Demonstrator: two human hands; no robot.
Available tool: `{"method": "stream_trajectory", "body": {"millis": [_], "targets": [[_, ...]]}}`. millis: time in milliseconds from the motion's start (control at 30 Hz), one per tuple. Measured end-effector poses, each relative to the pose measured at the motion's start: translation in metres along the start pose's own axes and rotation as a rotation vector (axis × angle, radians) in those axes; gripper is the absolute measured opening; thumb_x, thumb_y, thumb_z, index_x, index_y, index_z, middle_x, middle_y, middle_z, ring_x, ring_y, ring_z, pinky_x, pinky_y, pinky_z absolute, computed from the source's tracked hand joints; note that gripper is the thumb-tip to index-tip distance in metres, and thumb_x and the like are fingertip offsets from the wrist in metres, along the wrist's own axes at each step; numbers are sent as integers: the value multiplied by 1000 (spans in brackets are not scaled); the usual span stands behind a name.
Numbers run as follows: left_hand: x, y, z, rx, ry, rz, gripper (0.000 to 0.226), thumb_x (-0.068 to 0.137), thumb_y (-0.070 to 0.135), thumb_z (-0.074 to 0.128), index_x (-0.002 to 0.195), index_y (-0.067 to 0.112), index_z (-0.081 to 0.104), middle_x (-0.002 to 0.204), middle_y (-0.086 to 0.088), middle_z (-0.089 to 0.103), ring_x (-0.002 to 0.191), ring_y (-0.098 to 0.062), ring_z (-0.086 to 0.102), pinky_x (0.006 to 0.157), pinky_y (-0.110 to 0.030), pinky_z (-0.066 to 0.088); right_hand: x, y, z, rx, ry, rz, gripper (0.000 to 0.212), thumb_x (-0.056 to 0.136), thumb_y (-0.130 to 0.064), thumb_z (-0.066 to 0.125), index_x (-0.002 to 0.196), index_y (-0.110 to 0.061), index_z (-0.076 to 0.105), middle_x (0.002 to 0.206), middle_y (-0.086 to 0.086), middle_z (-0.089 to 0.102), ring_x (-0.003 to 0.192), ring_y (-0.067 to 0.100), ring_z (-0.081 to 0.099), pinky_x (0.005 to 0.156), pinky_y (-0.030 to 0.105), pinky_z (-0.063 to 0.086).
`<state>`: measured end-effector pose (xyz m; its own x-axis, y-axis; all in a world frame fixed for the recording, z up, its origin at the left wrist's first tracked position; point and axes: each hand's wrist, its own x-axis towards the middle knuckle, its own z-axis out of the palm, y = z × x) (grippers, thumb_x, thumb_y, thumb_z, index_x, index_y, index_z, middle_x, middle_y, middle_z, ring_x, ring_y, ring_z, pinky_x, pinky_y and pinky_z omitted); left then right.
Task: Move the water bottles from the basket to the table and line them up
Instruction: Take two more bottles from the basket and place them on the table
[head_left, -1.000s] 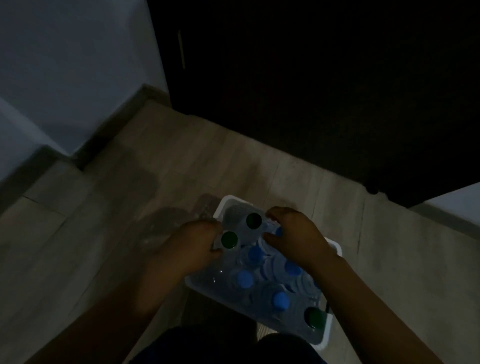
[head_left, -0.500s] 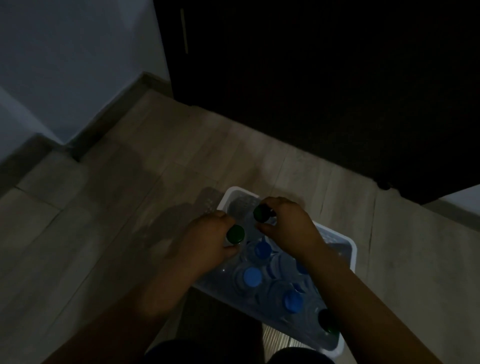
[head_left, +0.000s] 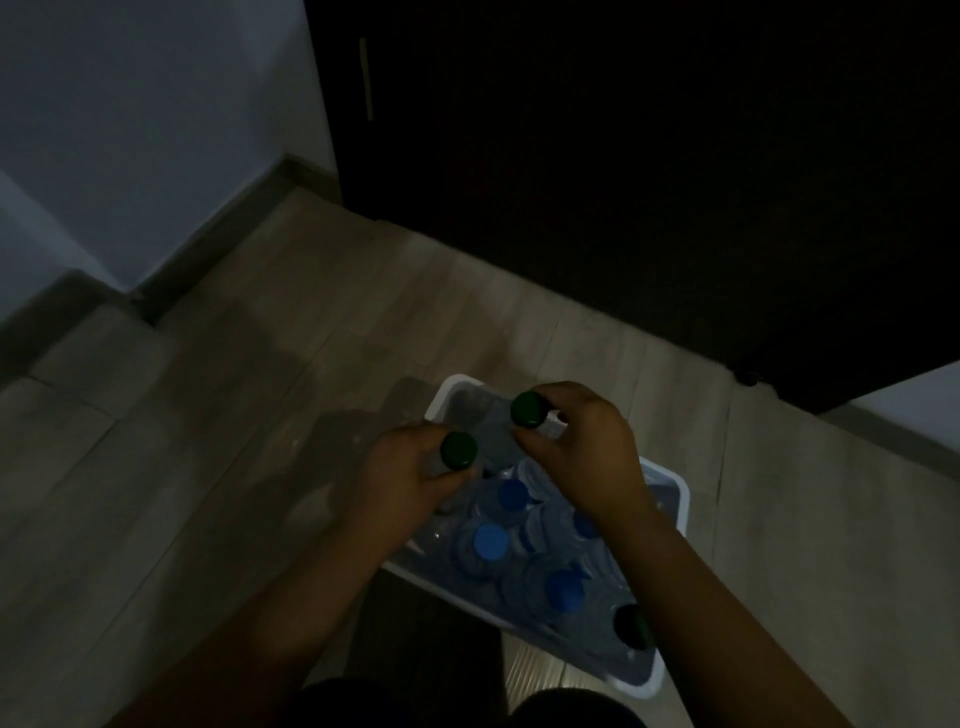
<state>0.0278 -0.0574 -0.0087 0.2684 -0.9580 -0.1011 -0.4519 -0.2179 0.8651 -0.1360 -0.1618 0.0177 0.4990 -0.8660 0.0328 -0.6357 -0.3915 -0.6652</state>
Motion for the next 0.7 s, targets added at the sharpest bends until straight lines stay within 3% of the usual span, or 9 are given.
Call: {"method": "stream_trajectory", "body": {"millis": [67,133,233,333,500,600,700], "targets": [[-4,16,-11,16,0,9,12,79,19,75,89,19,69,76,17,64,73,13,58,62,0,39,-6,-13,-15,27,37,-4,21,79,-16,75,99,-13,69,98,-3,66,88,13,60,79,25,48],[-8,37,-28,52,11,20,8,79,20,74,82,17,67,71,12,65,70,8,59,59,-5,41,-11,-30,-33,38,46,-4,23,79,-16,76,101,-14,69,99,-5,66,90,11,60,80,23,47],[-18,85,-58,118,22,42,9,79,20,74,78,20,65,71,15,61,69,8,58,63,-5,39,-17,-62,-68,54,41,12,24,80,-18,76,102,-15,68,98,-8,64,89,4,57,79,10,42],[-30,138,-92,136,28,25,12,80,18,73,87,9,69,83,4,66,77,-6,60,68,-5,37,-23,-103,-112,57,49,16,25,80,-19,76,103,-16,67,97,-13,60,87,-3,53,77,-2,35],[-53,240,-156,110,27,12,20,82,25,71,99,15,69,95,10,65,84,1,58,74,-2,38,-35,-185,-196,118,60,15,26,79,-16,76,100,-25,64,95,-18,60,92,-11,56,81,5,40],[-69,304,-198,37,34,22,17,80,20,73,96,17,69,90,13,65,82,7,61,73,0,41,-43,-243,-252,128,90,7,28,78,-17,77,100,-25,63,98,-26,57,95,-12,55,84,7,42],[-83,368,-239,-83,66,7,20,78,17,74,92,29,67,90,17,68,87,4,64,76,-6,47,-48,-303,-310,174,128,18,23,79,-17,75,98,-23,65,97,-21,62,93,-6,59,81,8,45]]}}
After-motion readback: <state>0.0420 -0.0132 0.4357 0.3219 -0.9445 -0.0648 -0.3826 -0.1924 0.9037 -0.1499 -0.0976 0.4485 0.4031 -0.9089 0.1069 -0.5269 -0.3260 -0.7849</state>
